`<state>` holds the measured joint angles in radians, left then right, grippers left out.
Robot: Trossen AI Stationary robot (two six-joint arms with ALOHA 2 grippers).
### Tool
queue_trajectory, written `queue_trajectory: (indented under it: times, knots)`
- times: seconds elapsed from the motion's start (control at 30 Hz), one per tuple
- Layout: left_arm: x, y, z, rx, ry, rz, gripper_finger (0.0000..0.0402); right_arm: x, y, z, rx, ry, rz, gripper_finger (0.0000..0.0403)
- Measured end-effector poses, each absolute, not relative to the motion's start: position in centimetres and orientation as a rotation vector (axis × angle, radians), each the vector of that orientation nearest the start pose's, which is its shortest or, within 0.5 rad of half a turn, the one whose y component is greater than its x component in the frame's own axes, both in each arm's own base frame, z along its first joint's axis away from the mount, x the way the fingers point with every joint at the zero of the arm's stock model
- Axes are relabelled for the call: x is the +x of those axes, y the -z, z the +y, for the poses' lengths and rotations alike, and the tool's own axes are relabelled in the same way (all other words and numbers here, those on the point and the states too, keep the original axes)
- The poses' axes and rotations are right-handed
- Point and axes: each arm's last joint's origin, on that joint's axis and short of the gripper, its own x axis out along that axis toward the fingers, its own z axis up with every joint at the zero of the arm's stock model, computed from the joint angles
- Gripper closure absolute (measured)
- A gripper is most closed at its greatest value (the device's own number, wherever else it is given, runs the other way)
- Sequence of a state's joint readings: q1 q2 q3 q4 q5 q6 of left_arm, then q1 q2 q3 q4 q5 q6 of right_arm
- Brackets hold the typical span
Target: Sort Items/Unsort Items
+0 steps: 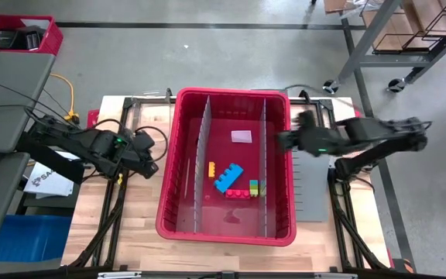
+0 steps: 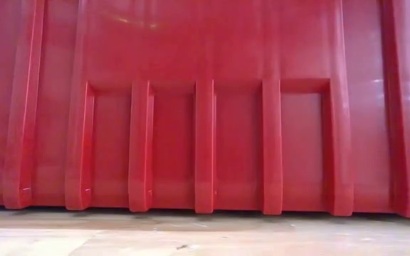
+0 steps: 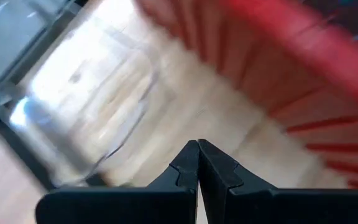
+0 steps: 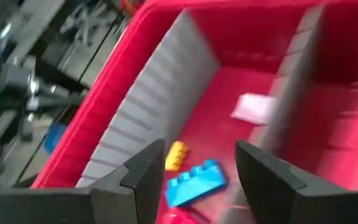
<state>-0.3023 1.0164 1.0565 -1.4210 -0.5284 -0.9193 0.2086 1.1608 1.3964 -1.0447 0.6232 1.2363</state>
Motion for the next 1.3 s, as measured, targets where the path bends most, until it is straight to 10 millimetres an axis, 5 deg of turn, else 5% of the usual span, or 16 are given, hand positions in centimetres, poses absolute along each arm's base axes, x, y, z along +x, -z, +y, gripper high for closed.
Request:
queue_trajectory:
  times: [0.2, 0.47, 0.73, 1.3]
  knots:
    - [12.9, -29.9, -2.6, -0.275, -0.792, 1.122, 0.0401, 26.9, -36.3, 1.3, 0.878, 0.731, 0.583, 0.0217]
    - [14.5, -26.3, -4.0, -0.488, -0.592, 1.155, 0.0402, 29.1, -35.0, -0.8, 0.765, 0.987, 0.998, 0.0217]
    - [15.2, -24.4, -5.0, -0.585, -0.533, 1.113, 0.0402, 32.7, -34.3, -1.1, 0.643, 1.065, 1.032, 0.0217]
    - [15.1, -24.0, -5.0, -0.577, -0.554, 1.120, 0.0402, 32.5, -25.9, -1.0, 0.764, 1.283, 1.253, 0.0217]
